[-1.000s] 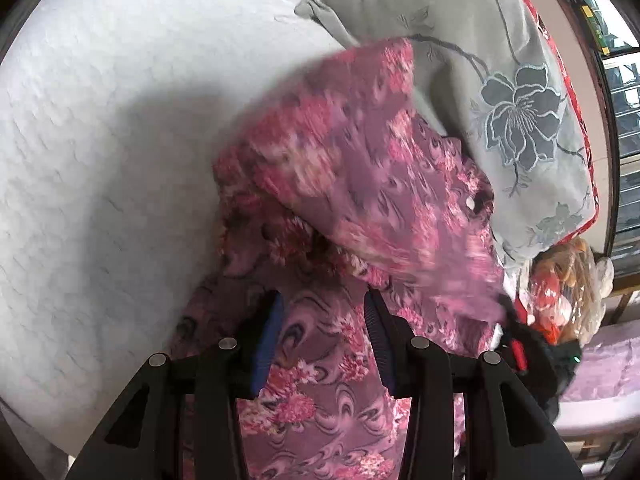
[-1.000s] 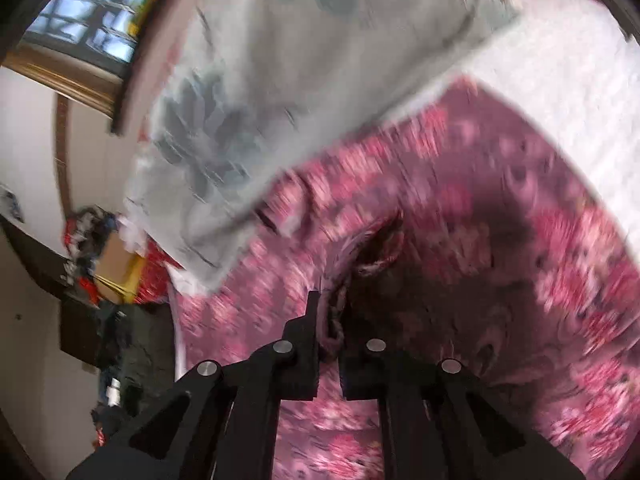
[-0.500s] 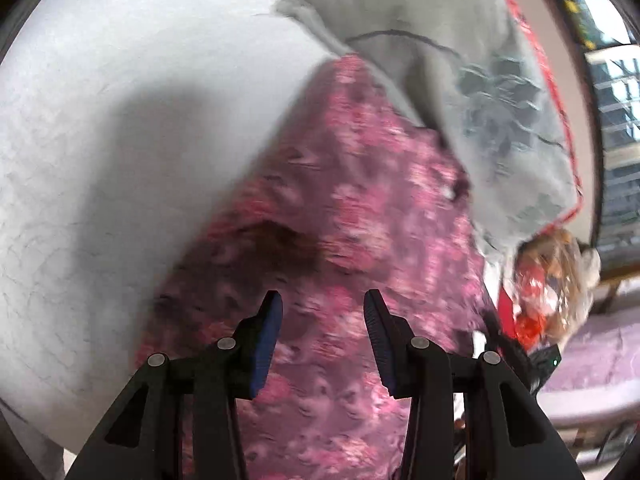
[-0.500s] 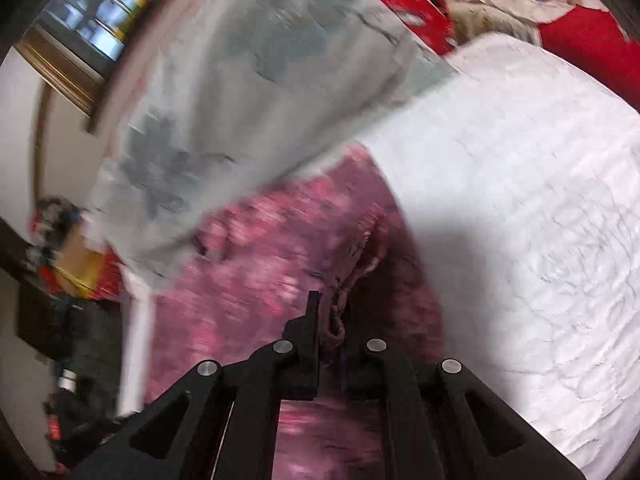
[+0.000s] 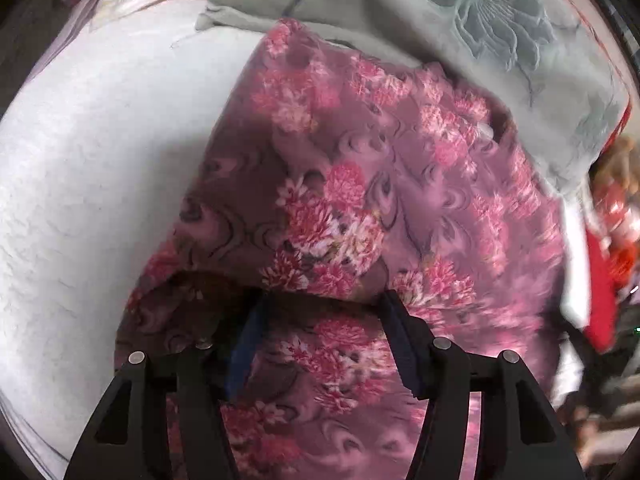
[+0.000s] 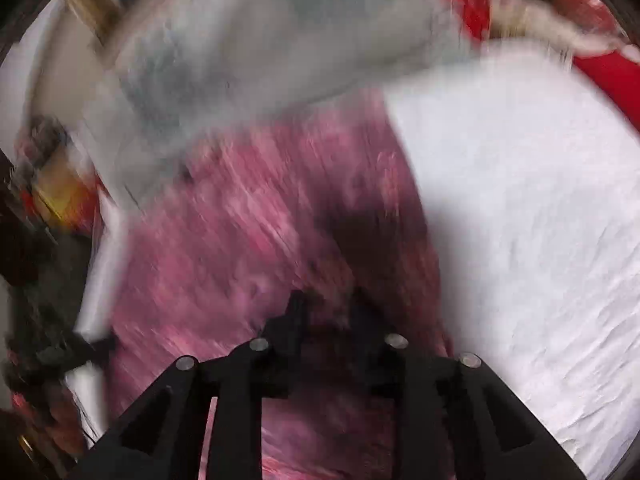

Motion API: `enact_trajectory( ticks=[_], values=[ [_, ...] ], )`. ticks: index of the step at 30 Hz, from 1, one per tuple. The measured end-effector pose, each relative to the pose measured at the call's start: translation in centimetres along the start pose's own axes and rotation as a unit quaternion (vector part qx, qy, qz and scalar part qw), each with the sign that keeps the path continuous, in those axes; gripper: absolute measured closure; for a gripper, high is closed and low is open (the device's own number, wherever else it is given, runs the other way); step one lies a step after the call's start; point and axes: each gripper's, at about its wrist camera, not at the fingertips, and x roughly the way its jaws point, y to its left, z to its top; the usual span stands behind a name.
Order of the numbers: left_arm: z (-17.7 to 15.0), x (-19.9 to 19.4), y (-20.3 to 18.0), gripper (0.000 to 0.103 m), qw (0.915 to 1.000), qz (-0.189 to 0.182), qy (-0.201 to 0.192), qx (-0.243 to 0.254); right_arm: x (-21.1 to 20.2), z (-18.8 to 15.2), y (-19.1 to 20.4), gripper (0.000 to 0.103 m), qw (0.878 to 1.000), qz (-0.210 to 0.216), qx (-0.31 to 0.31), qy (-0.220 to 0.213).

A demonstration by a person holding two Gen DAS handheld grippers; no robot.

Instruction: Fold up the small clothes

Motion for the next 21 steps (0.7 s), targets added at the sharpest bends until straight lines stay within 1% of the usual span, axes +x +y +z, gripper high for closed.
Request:
enact_trajectory(
  ticks=[1, 2, 3, 4, 5, 6, 7, 8, 9, 10, 11, 12, 13, 15, 17, 21],
  values=[
    [-0.3, -0.7, -0.7, 0.046, 0.9998, 0.006, -0.005, 0.020, -0.6, 0.1, 0.0, 0.086, 1.000, 0.005, 0.005, -0.006],
    [-0.7, -1.5, -1.2, 0.047, 0.9994, -0.002, -0.005, 0.036, -1.2, 0.4, -0.2, 0.082, 1.000, 0.010, 0.021, 0.009],
    [-1.2, -2.2, -1.5, 0.047, 0.9989, -0.016, -0.006, 0.045, -2.1, 0.4, -0.5, 0.080, 0.999, 0.026, 0.036, 0.010],
    [-2.0, -2.9, -1.7, 0.047, 0.9983, -0.026, -0.009, 0.052, -2.8, 0.3, -0.5, 0.080, 0.998, 0.041, 0.037, 0.007],
    [-2.7, -3.3, -1.8, 0.045, 0.9978, -0.026, -0.012, 0.059, -3.5, -0.1, -0.5, 0.079, 0.998, 0.055, 0.029, 0.012],
    [-3.7, -3.3, -2.0, 0.043, 0.9972, -0.023, -0.009, 0.070, -3.8, -0.7, -0.5, 0.076, 0.998, 0.055, 0.018, 0.027],
    [-4.7, -2.7, -2.0, 0.042, 0.9970, -0.016, 0.003, 0.075, -3.7, -1.2, -0.5, 0.073, 0.998, 0.046, 0.008, 0.044],
    [-5.5, -1.7, -1.8, 0.042, 0.9970, -0.007, 0.025, 0.073, -3.3, -2.1, -0.8, 0.070, 0.997, 0.026, -0.005, 0.068],
    [-6.2, -1.0, -1.7, 0.043, 0.9967, 0.001, 0.034, 0.074, -2.8, -3.4, -1.0, 0.070, 0.996, 0.013, -0.025, 0.086],
    [-7.2, -1.2, -2.3, 0.042, 0.9954, 0.015, 0.010, 0.094, -3.7, -3.8, -0.9, 0.071, 0.997, 0.017, -0.037, 0.059],
    [-7.7, -1.5, -2.8, 0.042, 0.9937, 0.028, 0.005, 0.109, -4.1, -4.2, -0.8, 0.071, 0.998, 0.016, -0.040, 0.054],
    [-8.2, -1.7, -3.3, 0.040, 0.9923, 0.036, 0.013, 0.118, -4.4, -4.7, -0.7, 0.071, 0.998, 0.012, -0.034, 0.060],
    [-9.0, -1.9, -3.7, 0.040, 0.9917, 0.033, 0.022, 0.122, -4.7, -5.0, -0.6, 0.071, 0.998, 0.013, -0.026, 0.059],
    [-10.0, -2.5, -3.6, 0.040, 0.9913, 0.025, 0.034, 0.125, -5.3, -5.8, -0.7, 0.070, 0.997, 0.017, -0.015, 0.070],
    [-11.0, -3.1, -2.6, 0.040, 0.9913, 0.017, 0.049, 0.121, -5.6, -6.9, -0.7, 0.070, 0.996, 0.017, -0.022, 0.080],
    [-13.0, -4.1, 0.4, 0.040, 0.9935, -0.009, 0.082, 0.079, -8.1, -10.2, -1.5, 0.070, 0.995, 0.013, -0.036, 0.095]
  ],
)
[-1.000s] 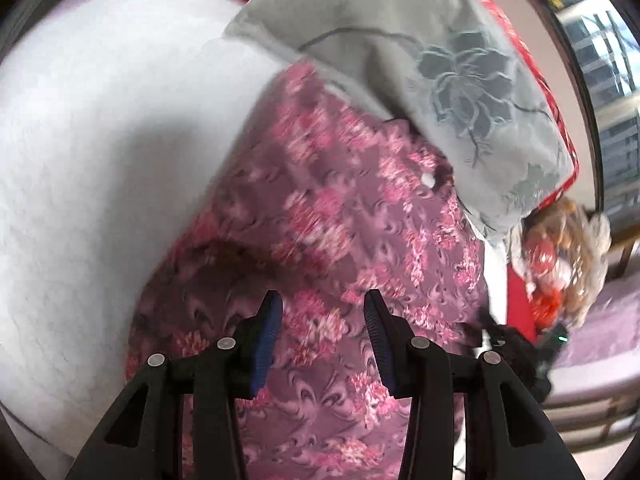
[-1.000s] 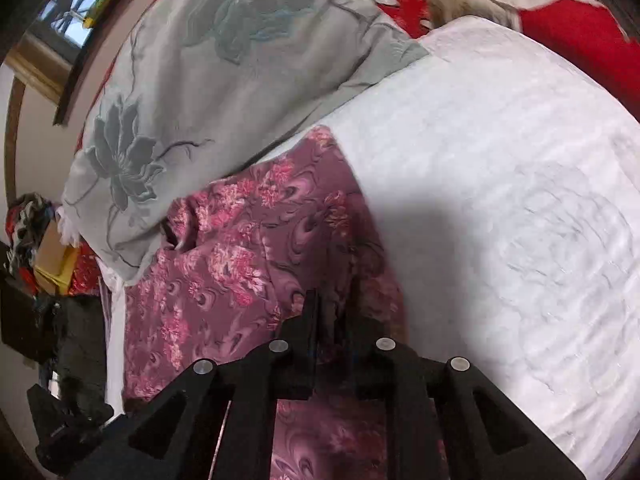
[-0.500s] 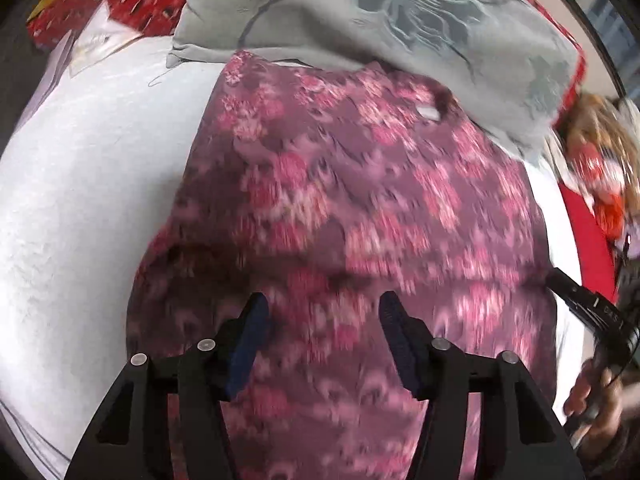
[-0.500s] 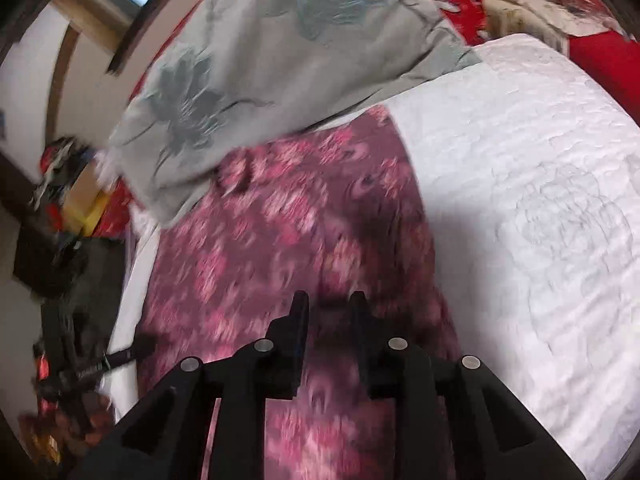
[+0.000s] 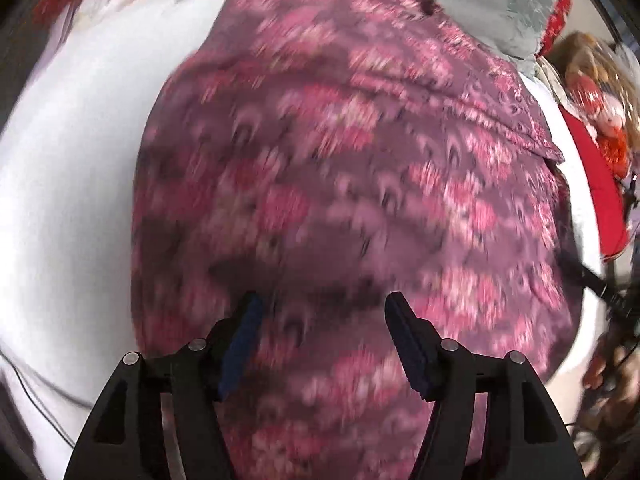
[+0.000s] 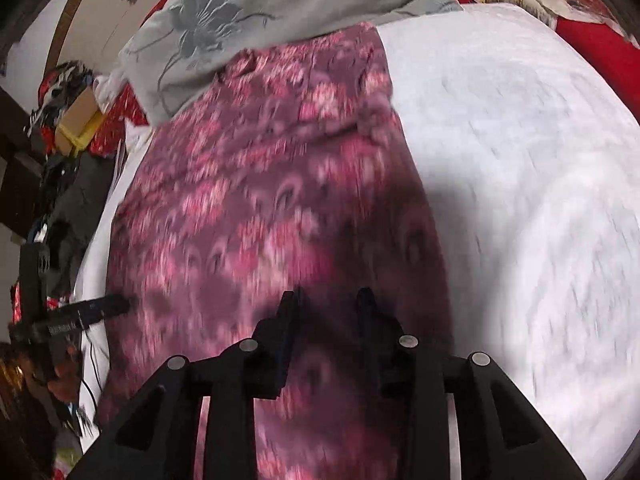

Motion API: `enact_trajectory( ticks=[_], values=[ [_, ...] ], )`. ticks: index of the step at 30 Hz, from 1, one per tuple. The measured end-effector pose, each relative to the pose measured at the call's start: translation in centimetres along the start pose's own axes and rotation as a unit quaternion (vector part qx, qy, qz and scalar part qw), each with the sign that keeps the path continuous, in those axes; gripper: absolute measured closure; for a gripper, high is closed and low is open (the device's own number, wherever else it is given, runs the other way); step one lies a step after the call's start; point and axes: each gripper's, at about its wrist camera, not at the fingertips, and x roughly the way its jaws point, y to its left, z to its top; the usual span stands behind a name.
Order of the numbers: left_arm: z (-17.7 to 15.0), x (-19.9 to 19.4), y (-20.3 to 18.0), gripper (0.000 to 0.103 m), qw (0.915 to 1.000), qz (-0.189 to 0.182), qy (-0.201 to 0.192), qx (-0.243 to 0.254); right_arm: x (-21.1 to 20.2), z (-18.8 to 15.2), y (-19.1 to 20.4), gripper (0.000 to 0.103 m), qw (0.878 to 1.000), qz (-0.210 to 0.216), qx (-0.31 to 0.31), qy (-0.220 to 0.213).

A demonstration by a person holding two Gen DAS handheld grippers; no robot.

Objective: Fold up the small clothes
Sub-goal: 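Grasp the shirt edge with the left gripper while the right gripper grasps the sleeve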

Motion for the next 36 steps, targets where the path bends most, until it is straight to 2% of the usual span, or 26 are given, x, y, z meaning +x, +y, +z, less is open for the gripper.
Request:
enact_trajectory(
  ticks=[5, 8, 12, 14, 17, 21, 23, 27, 29, 31, 32, 36],
  values=[
    [-3.0, -1.3, 2.6, 0.043, 0.9985, -0.033, 0.021, -0.037, -2.0, -4.4, -1.6, 0.071, 0.999, 0.033, 0.042, -0.005],
    [-4.4, -4.0, 5.8, 0.047, 0.9962, -0.051, 0.015, -0.068, -4.1, -6.1, -2.1, 0.071, 0.998, 0.040, 0.057, -0.009],
    [-7.5, -6.8, 9.9, 0.047, 0.9945, -0.049, 0.013, -0.091, -7.1, -9.0, -4.3, 0.058, 0.996, 0.033, 0.075, -0.027],
    [-9.5, -7.3, 11.0, 0.047, 0.9932, -0.055, 0.019, -0.101, -7.7, -10.5, -5.9, 0.057, 0.995, 0.030, 0.093, -0.019],
    [-12.0, -7.9, 12.4, 0.047, 0.9919, -0.058, 0.027, -0.110, -7.7, -13.2, -8.1, 0.057, 0.992, 0.035, 0.123, 0.006],
    [-13.8, -7.8, 13.5, 0.047, 0.9887, -0.077, 0.045, -0.121, -5.9, -15.8, -9.5, 0.057, 0.984, 0.077, 0.162, 0.017],
    [-14.0, -7.3, 13.5, 0.046, 0.9868, -0.082, 0.056, -0.128, -4.4, -16.2, -9.7, 0.057, 0.978, 0.107, 0.178, 0.027],
    [-13.8, -6.6, 13.0, 0.047, 0.9853, -0.093, 0.063, -0.128, -2.6, -15.8, -9.1, 0.056, 0.976, 0.134, 0.165, 0.037],
    [-13.7, -6.0, 12.1, 0.054, 0.9862, -0.095, 0.062, -0.121, -2.5, -15.7, -9.0, 0.060, 0.974, 0.153, 0.160, 0.042],
    [-13.6, -6.3, 11.4, 0.090, 0.9915, -0.067, 0.049, -0.100, -2.9, -15.6, -8.4, 0.090, 0.975, 0.169, 0.137, 0.045],
    [-13.5, -6.5, 11.2, 0.096, 0.9921, -0.070, 0.045, -0.094, -3.2, -15.4, -7.9, 0.097, 0.977, 0.173, 0.120, 0.046],
    [-13.0, -8.4, 11.3, 0.099, 0.9823, -0.144, 0.029, -0.117, -5.4, -14.8, -5.6, 0.098, 0.978, 0.195, 0.066, 0.026]
  ],
)
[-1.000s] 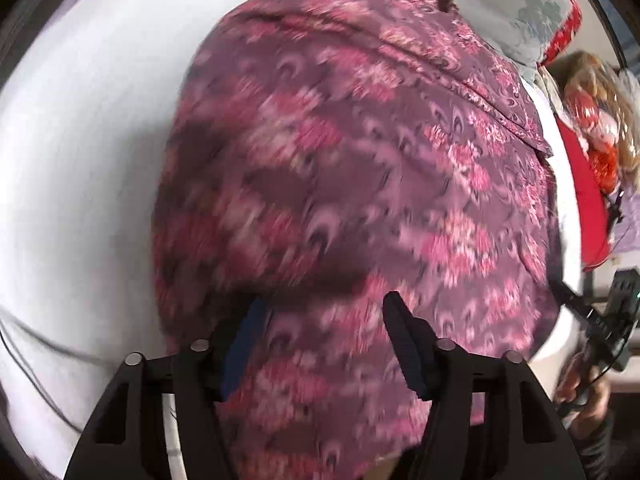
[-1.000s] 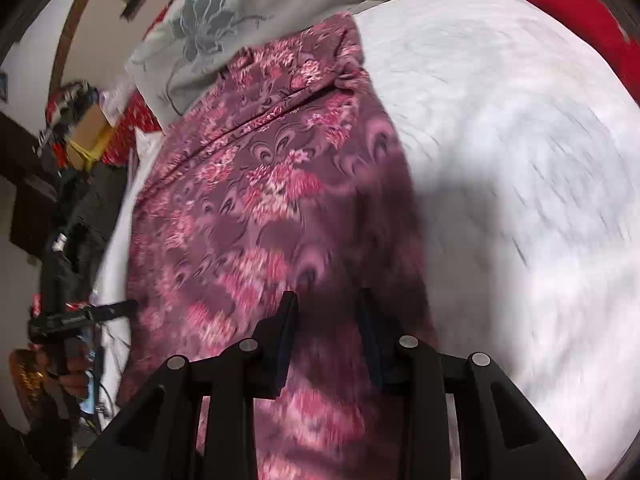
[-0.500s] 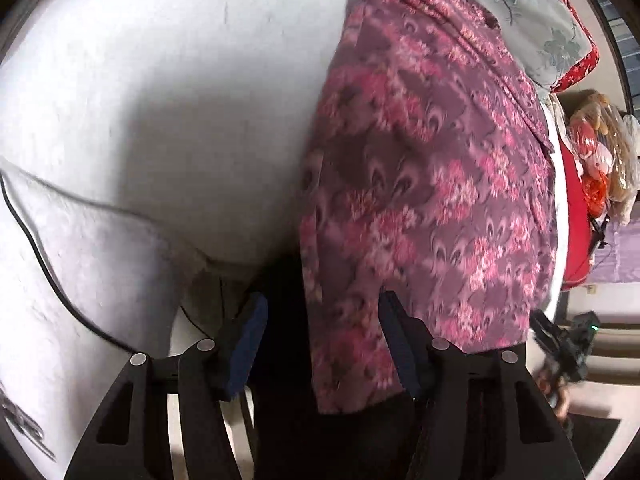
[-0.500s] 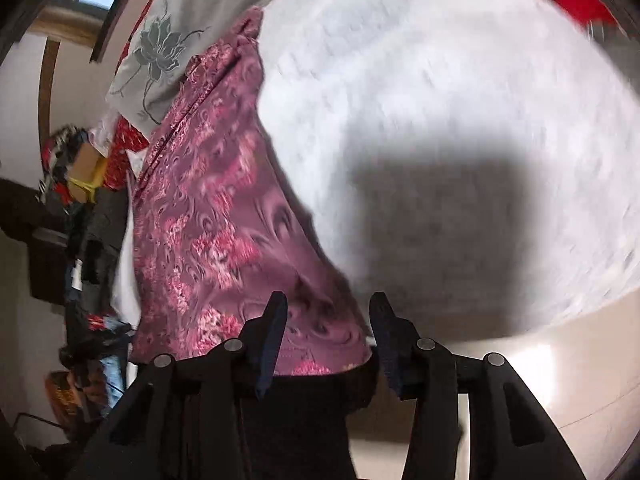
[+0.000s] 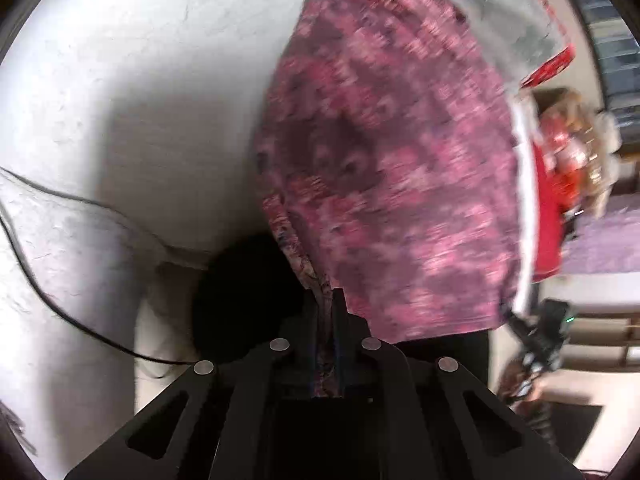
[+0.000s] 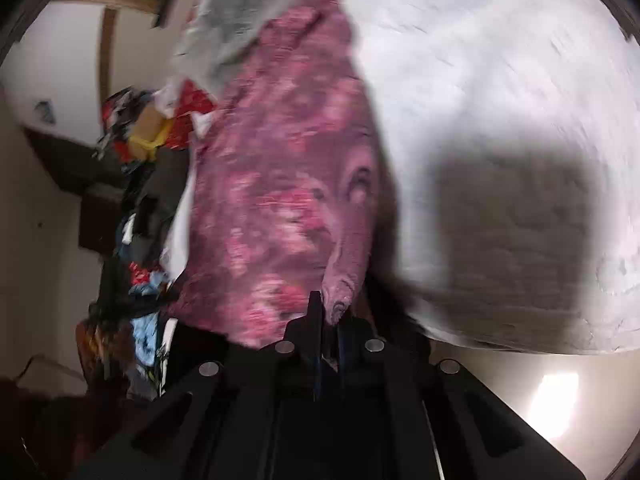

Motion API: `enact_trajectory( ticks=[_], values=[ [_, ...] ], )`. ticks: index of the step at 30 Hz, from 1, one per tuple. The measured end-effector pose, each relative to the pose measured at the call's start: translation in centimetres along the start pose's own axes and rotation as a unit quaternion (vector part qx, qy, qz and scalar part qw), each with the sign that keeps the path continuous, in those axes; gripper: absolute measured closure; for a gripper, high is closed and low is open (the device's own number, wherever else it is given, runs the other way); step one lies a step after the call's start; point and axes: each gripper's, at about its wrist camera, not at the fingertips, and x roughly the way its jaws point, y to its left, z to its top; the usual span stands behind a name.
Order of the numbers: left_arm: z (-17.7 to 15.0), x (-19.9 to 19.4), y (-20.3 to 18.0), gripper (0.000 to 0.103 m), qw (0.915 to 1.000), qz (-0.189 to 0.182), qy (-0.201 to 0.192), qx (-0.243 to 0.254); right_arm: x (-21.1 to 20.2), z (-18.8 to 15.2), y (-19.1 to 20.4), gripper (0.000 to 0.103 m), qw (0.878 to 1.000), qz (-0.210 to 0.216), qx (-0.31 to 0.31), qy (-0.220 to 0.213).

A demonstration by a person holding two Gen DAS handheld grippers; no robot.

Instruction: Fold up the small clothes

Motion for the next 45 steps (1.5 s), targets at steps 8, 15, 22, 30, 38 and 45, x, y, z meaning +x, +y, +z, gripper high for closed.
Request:
enact_trajectory(
  ticks=[8, 15, 22, 30, 38, 45],
  values=[
    [2.1, -2.3, -0.7, 0.099, 0.9946, -0.086, -0.049, -0.033, -2.6, 2.6, 4.9, 0.098, 0.993, 0.088, -0.024, -0.068],
    [4.9, -4.1, 0.8, 0.099, 0.9885, -0.094, -0.102, -0.061, -3.7, 6.9, 6.5, 0.098, 0.982, 0.135, 0.001, -0.131],
    [10.1, -6.1, 0.6, 0.099, 0.9788, -0.116, -0.145, -0.086, -3.6, 13.1, 6.7, 0.098, 0.975, 0.130, 0.037, -0.179],
    [20.0, -3.8, -0.6, 0.099, 0.9765, -0.103, -0.161, -0.101, -0.4, 21.8, 4.2, 0.098, 0.964, 0.111, 0.102, -0.221],
    [31.0, 1.5, -2.4, 0.099, 0.9742, -0.093, -0.158, -0.131, 4.4, 29.1, 1.8, 0.098, 0.957, 0.081, 0.148, -0.235],
    [38.3, 7.6, -2.4, 0.099, 0.9755, -0.060, -0.135, -0.163, 8.3, 33.5, -1.2, 0.097, 0.953, 0.042, 0.191, -0.232]
  ],
)
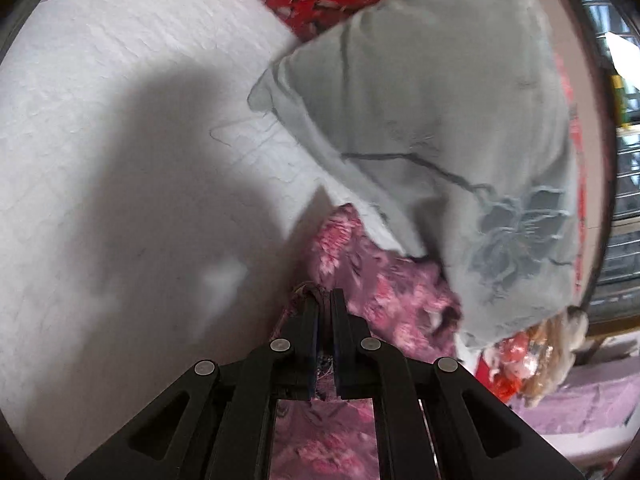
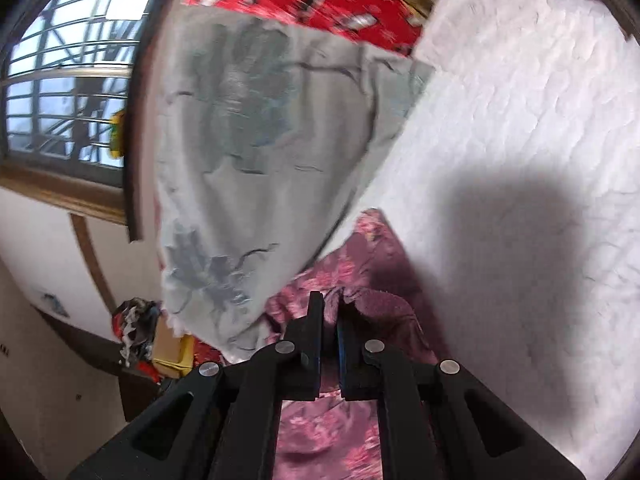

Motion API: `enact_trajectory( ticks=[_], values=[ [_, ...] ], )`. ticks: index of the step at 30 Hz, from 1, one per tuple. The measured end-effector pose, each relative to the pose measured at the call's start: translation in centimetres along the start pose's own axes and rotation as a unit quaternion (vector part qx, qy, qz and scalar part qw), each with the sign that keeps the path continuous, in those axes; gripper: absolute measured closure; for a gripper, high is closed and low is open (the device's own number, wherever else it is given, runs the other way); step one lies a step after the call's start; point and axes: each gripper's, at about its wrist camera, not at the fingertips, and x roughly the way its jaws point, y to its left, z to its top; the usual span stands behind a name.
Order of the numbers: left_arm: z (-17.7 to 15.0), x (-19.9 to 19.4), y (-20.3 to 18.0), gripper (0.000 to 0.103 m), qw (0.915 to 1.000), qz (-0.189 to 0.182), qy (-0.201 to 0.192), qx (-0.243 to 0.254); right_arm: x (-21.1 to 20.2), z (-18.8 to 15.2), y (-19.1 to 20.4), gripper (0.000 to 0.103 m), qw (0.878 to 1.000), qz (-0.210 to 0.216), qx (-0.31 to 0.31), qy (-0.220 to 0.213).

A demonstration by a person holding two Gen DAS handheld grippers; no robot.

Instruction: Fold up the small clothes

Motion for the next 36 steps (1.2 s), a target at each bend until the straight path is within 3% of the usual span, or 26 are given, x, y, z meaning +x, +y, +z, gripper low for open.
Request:
enact_trajectory(
  ticks=[4, 7, 10, 11, 12, 14, 17, 22, 24, 26, 30, 31, 34, 36],
  values=[
    [1.0, 1.8, -0.7, 0.099, 0.9998, 0.001, 0.022, -0.003, 1.4, 0.4, -0.2, 0.092, 0.999, -0.022, 0.016, 0.035],
    [2.3, 1.6, -1.2, 0.099, 0.9987, -0.036, 0.025, -0.028, 1.4, 1.8, 0.5, 0.091, 0.998, 0.008, 0.047, 0.044],
    [3.6, 0.6, -0.8, 0.093, 0.9964, -0.056, -0.003, -0.064, 1.2, 3.5, 0.8, 0.074, 0.996, 0.020, 0.082, 0.023],
    [4.0, 0.3, -0.6, 0.090, 0.9957, -0.059, -0.008, -0.071, 1.0, 3.8, 0.6, 0.062, 0.995, 0.019, 0.102, 0.009],
    [4.3, 0.2, -0.6, 0.085, 0.9956, -0.062, -0.008, -0.070, 0.5, 3.9, 0.3, 0.059, 0.992, 0.016, 0.122, -0.010],
    [4.2, -0.2, -1.2, 0.077, 0.9985, -0.045, -0.006, -0.029, -0.5, 4.0, -0.1, 0.059, 0.989, 0.034, 0.141, -0.033],
    [2.4, -0.2, -2.4, 0.075, 0.9969, -0.012, 0.007, 0.078, -1.5, 3.5, 0.1, 0.058, 0.992, 0.050, 0.114, -0.020],
    [-2.6, 2.0, -3.4, 0.075, 0.9747, -0.015, 0.077, 0.209, -0.1, 0.2, 0.6, 0.056, 0.995, 0.018, 0.045, 0.086],
    [-4.1, 3.7, -4.5, 0.075, 0.9643, -0.005, 0.095, 0.247, 1.3, -1.2, 0.9, 0.056, 0.993, 0.017, 0.029, 0.117],
    [-4.7, 5.8, -6.1, 0.075, 0.9598, 0.014, 0.098, 0.262, 2.9, -2.0, 1.6, 0.056, 0.992, 0.000, 0.000, 0.127],
    [-2.2, 9.3, -9.6, 0.077, 0.9622, 0.070, 0.062, 0.256, 6.1, -1.6, 2.8, 0.056, 0.992, -0.016, -0.018, 0.125],
    [-0.8, 9.3, -10.2, 0.078, 0.9660, 0.089, 0.039, 0.239, 6.5, -1.3, 3.4, 0.056, 0.993, -0.038, -0.036, 0.105],
    [3.1, 7.7, -10.0, 0.078, 0.9822, 0.083, -0.020, 0.167, 4.6, 0.3, 4.3, 0.056, 0.997, -0.046, -0.058, 0.033],
    [4.5, 7.1, -9.4, 0.078, 0.9834, 0.087, -0.028, 0.157, 2.5, 1.5, 3.9, 0.051, 0.994, -0.077, -0.073, -0.002]
  ],
)
